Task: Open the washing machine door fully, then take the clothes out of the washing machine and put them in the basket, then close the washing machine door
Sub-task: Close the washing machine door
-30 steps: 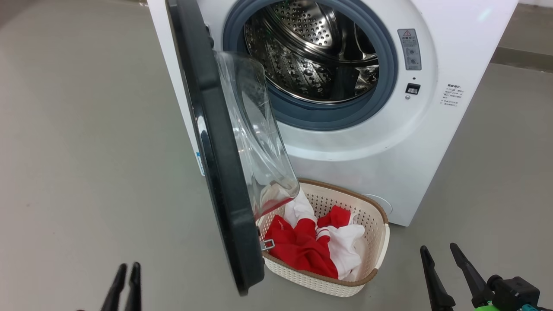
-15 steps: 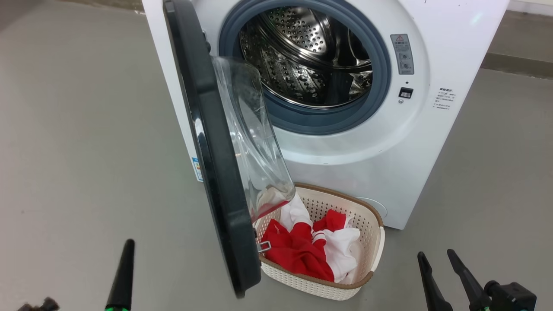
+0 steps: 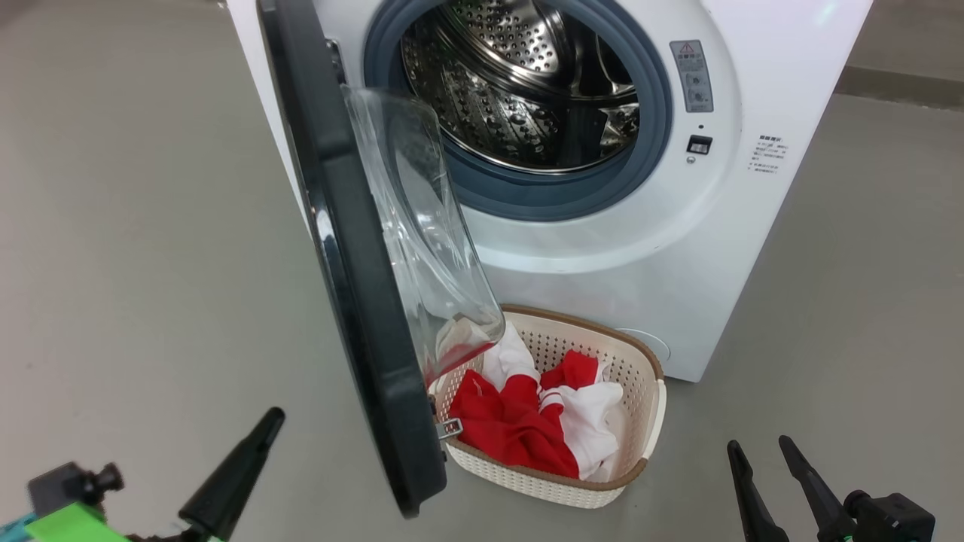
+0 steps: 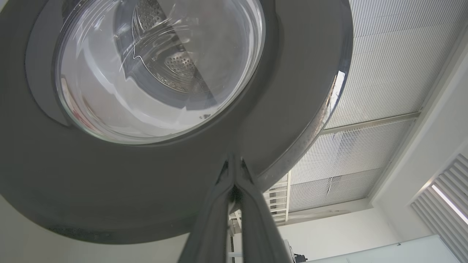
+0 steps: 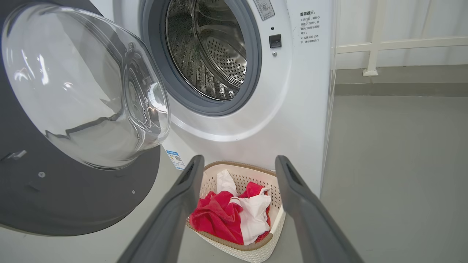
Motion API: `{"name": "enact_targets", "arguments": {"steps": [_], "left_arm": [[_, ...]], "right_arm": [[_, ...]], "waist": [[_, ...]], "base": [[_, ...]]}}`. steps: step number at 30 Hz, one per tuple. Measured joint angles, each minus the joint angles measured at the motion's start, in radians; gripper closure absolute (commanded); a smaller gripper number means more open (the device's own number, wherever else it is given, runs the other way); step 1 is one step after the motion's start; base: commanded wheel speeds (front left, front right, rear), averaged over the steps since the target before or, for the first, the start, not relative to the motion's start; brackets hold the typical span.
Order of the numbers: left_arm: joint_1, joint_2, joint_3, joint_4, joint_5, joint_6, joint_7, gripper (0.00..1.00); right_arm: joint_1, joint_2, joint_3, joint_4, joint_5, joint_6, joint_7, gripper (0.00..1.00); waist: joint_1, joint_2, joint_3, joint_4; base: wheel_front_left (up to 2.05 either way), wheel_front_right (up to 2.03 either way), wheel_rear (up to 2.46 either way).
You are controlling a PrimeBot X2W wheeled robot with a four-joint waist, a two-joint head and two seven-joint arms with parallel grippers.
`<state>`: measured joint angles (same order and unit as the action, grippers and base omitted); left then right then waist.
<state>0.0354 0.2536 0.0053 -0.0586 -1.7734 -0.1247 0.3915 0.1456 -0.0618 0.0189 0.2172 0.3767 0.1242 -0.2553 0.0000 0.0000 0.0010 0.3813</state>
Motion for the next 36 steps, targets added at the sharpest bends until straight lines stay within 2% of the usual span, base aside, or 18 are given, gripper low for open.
{"name": "enact_targets", "arguments": {"steps": [6,13,20,25,36], "left_arm": [[-0.055,-0.043,0.009,0.021,0.035,0.0,0.145,1.0],[-0.094,-0.096,0.013,0.052,0.111,0.0,0.208,1.0],[-0.133,-0.14,0.018,0.054,0.154,0.0,0.224,1.0],[-0.175,-0.158,-0.015,0.06,0.197,0.0,0.222,1.0],[-0.364,-0.195,-0.111,0.132,0.256,0.0,0.099,1.0]], "right_arm": [[-0.005,-0.003,0.0,-0.002,0.0,0.0,0.0,0.0],[-0.014,-0.007,0.0,-0.003,0.0,0.0,0.0,0.0],[-0.04,-0.008,-0.005,-0.007,0.0,0.0,0.0,0.0],[-0.06,-0.007,-0.008,-0.008,0.0,0.0,0.0,0.0],[-0.115,-0.005,-0.03,-0.023,-0.002,0.0,0.0,0.0]], "waist": [[0.0,0.0,0.021,-0.009],[0.0,0.0,0.042,-0.034],[0.0,0.0,0.067,-0.066],[0.0,0.0,0.087,-0.093],[0.0,0.0,0.158,-0.17]], "base": [[0.0,0.0,0.0],[0.0,0.0,0.0],[0.0,0.0,0.0],[0.0,0.0,0.0],[0.0,0.0,0.0]]}}
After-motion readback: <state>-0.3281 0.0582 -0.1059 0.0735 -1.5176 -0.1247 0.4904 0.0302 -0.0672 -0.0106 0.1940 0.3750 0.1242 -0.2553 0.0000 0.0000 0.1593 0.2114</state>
